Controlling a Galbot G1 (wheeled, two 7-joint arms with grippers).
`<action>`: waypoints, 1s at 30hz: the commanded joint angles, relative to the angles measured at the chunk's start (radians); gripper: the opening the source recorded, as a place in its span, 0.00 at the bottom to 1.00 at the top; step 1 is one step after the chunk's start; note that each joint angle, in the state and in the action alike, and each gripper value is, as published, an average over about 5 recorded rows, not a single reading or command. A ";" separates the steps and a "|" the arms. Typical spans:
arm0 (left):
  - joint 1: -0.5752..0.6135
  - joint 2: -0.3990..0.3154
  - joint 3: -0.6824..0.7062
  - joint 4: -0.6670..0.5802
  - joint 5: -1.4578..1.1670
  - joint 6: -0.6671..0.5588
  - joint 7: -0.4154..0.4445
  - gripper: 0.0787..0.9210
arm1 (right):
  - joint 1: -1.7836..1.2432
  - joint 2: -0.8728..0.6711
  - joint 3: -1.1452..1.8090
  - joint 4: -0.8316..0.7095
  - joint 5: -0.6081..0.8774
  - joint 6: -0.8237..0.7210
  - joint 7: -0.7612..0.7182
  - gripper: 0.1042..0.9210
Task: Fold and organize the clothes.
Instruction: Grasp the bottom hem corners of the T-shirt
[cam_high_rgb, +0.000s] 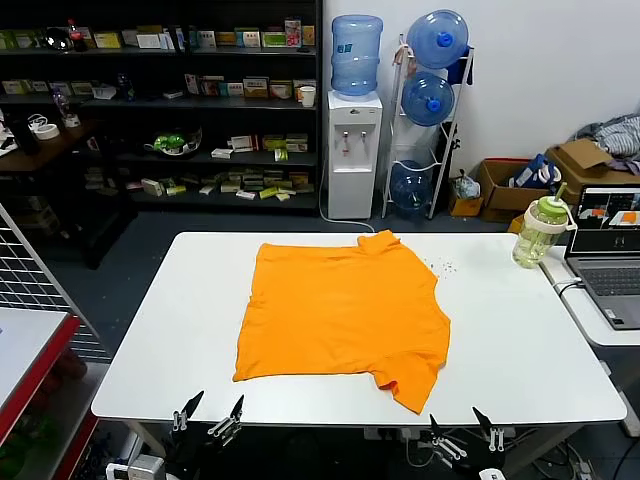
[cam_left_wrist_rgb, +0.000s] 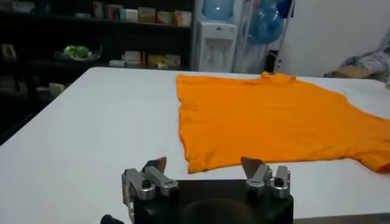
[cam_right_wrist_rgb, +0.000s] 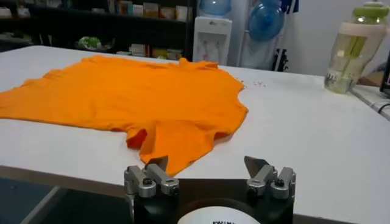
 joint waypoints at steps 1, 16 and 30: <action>-0.032 0.004 0.012 0.022 -0.013 -0.001 -0.015 0.88 | 0.014 -0.002 -0.012 -0.006 0.017 -0.002 0.016 0.88; -0.312 -0.027 0.108 0.264 -0.052 0.035 -0.013 0.88 | 0.264 0.030 -0.152 -0.208 -0.014 -0.067 0.090 0.88; -0.345 -0.032 0.136 0.304 -0.074 0.084 -0.037 0.87 | 0.281 0.044 -0.163 -0.259 -0.037 -0.093 0.110 0.71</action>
